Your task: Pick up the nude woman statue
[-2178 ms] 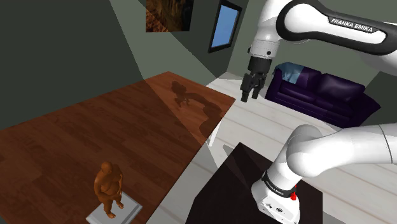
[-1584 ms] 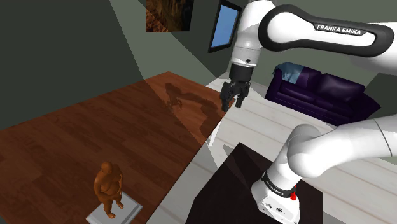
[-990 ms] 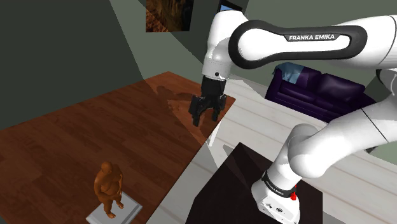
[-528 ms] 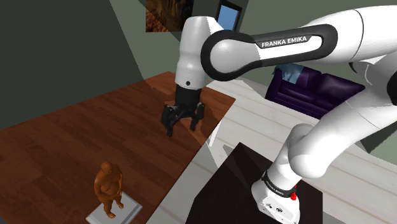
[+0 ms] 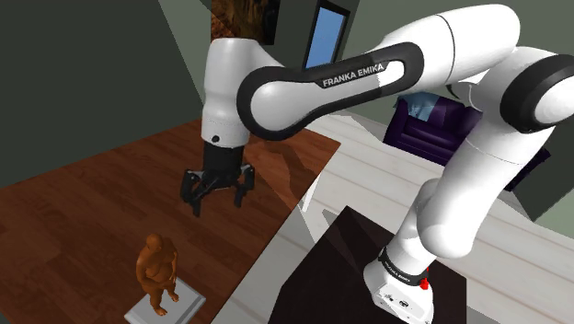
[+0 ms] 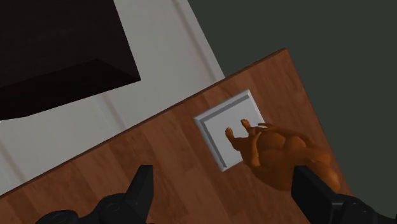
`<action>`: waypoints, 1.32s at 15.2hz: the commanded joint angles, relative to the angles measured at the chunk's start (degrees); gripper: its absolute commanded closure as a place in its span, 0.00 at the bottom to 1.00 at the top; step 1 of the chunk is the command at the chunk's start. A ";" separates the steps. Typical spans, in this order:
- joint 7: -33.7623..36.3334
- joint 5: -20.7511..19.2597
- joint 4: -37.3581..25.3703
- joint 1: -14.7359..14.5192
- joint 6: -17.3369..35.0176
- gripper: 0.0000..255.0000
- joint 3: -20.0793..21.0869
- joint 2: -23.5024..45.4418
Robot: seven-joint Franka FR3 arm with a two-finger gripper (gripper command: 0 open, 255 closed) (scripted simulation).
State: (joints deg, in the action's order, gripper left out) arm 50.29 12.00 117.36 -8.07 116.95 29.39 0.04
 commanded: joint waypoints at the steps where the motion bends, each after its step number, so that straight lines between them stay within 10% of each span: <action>1: 3.51 -2.74 -3.63 -0.90 1.48 0.00 0.87 5.06; 9: 15.43 -13.49 -22.73 -8.57 1.51 0.00 -0.11 24.52; 19: 15.61 -14.63 -20.56 -9.27 6.26 0.00 -0.93 27.28; 20: 15.57 -14.58 -20.49 -9.22 6.22 1.00 -0.90 27.17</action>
State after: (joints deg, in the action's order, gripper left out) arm 65.87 -2.56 96.88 -17.29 123.11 28.51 27.16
